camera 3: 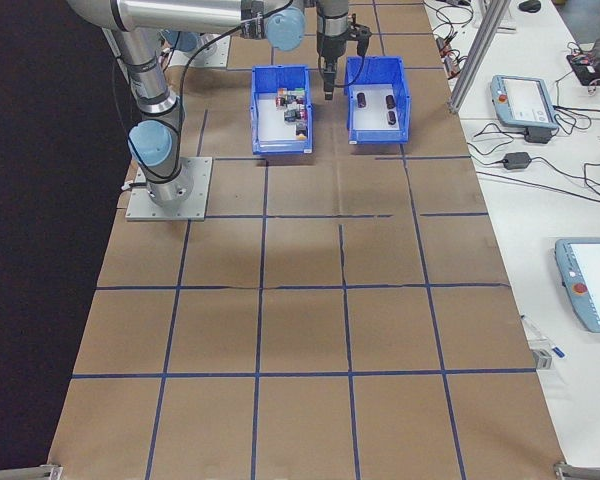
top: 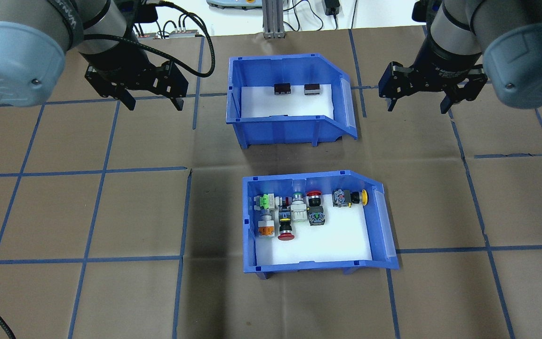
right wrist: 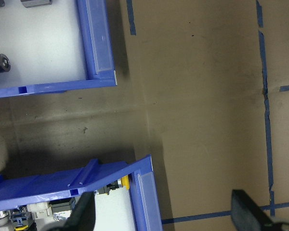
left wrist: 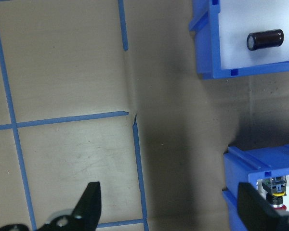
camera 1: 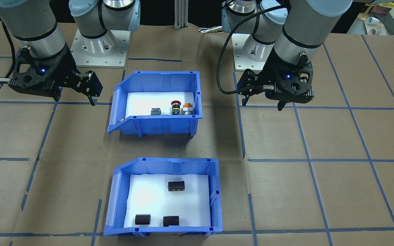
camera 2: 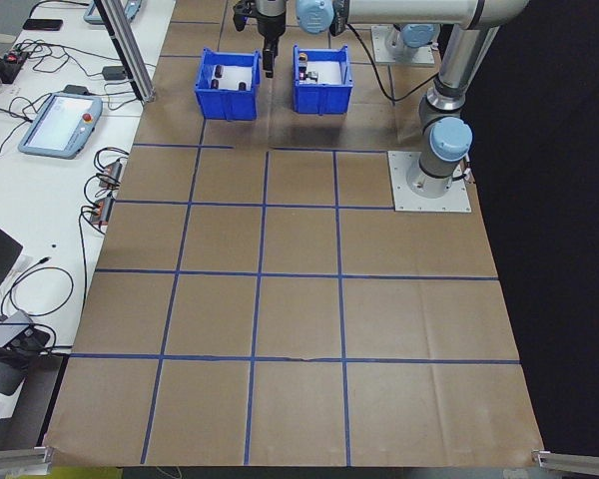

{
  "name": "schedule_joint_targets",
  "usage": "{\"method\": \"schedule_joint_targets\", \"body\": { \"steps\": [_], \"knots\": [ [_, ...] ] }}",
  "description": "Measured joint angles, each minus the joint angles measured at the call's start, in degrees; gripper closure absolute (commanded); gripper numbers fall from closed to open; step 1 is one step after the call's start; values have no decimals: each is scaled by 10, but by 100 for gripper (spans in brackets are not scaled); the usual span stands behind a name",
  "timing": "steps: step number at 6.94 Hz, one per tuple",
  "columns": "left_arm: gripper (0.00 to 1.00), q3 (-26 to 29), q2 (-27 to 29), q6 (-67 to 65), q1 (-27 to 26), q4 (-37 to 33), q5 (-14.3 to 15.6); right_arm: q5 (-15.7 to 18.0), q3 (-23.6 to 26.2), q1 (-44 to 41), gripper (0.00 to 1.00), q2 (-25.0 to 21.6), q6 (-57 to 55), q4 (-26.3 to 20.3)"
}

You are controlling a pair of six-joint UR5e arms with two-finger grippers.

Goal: Place battery box in front

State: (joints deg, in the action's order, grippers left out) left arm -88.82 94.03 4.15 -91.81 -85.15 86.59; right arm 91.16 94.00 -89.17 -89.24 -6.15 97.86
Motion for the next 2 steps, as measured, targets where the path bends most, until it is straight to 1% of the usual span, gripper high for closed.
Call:
{"method": "schedule_joint_targets", "body": {
  "steps": [2],
  "knots": [
    [2,-1,0,3,1,0,3,0,-1,0,0,0,-1,0]
  ]
}}
